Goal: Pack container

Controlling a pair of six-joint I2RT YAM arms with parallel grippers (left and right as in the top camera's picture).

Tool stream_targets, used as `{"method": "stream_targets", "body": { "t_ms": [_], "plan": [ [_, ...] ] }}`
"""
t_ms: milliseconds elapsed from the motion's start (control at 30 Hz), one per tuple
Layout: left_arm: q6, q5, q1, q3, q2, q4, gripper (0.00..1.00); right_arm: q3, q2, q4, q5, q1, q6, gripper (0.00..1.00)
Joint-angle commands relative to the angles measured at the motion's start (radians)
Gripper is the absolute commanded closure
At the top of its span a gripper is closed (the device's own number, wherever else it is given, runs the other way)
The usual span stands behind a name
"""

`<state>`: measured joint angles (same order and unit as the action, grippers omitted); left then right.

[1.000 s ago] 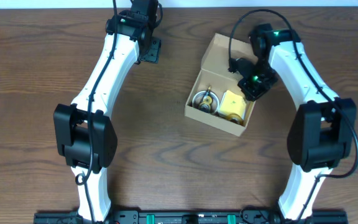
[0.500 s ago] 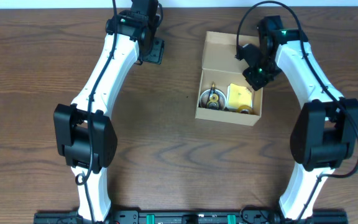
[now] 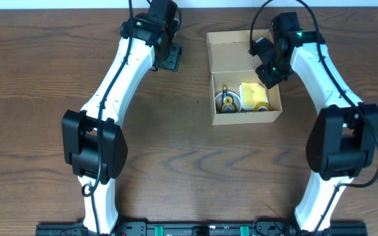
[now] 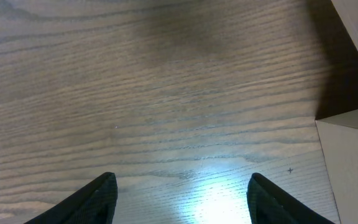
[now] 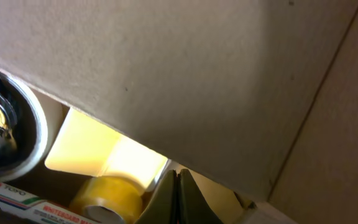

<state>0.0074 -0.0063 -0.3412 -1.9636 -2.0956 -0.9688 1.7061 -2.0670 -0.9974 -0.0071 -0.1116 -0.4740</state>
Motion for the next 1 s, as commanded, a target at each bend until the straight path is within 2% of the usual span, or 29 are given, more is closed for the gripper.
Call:
{"method": "stream_targets", "body": {
  "t_ms": [0,33,67,100,167,233,267,300,333,367,400,433,467,533,600,767,967],
  "plan": [
    [0.013,0.003,0.004,0.008,0.045,-0.004,0.32,0.050,0.044,0.003,-0.006,-0.025,0.032,0.93],
    [0.013,0.004,0.004,0.008,0.045,-0.002,0.32,0.085,0.057,0.002,0.005,-0.031,0.033,0.86],
    [0.013,0.005,0.004,0.008,0.045,0.001,0.32,0.119,0.067,0.002,0.017,-0.032,0.033,0.75],
    [0.013,0.008,0.004,0.008,0.045,0.008,0.30,0.163,0.076,0.003,0.048,-0.032,0.043,0.44],
    [0.013,0.008,0.004,0.008,0.044,0.038,0.25,0.245,0.077,0.010,0.133,-0.031,0.062,0.39],
    [0.013,0.008,0.004,0.008,0.042,0.096,0.24,0.303,0.077,0.029,0.220,-0.022,0.078,0.12],
    [0.011,0.009,0.004,0.008,0.042,0.115,0.24,0.318,0.077,0.027,0.242,-0.018,0.080,0.07],
    [0.011,0.018,0.004,0.008,0.043,0.120,0.24,0.331,0.077,0.016,0.266,-0.012,0.114,0.07],
    [0.013,0.025,0.004,0.008,0.043,0.117,0.24,0.335,0.077,0.003,0.269,-0.006,0.132,0.15],
    [0.017,0.023,0.004,0.008,0.043,0.108,0.24,0.336,0.077,-0.031,0.267,0.002,0.159,0.33],
    [0.026,0.022,0.004,0.008,0.043,0.103,0.24,0.335,0.077,-0.052,0.264,0.007,0.175,0.43],
    [0.036,0.022,0.004,0.008,0.043,0.098,0.24,0.328,0.076,-0.089,0.243,0.011,0.203,0.60],
    [0.039,0.022,0.004,0.008,0.043,0.097,0.24,0.321,0.076,-0.125,0.202,0.014,0.218,0.70],
    [0.038,0.022,0.004,0.008,0.043,0.095,0.24,0.304,0.076,-0.194,0.119,0.014,0.218,0.82],
    [0.038,0.022,0.004,0.008,0.043,0.095,0.24,0.272,0.076,-0.246,0.100,-0.003,0.216,0.97],
    [0.038,0.023,0.004,0.008,0.043,0.079,0.26,0.185,0.076,-0.270,-0.006,-0.033,0.210,0.99],
    [0.037,0.025,0.004,0.008,0.043,0.058,0.31,-0.051,0.076,-0.162,-0.045,-0.104,0.208,0.99]
  ]
}}
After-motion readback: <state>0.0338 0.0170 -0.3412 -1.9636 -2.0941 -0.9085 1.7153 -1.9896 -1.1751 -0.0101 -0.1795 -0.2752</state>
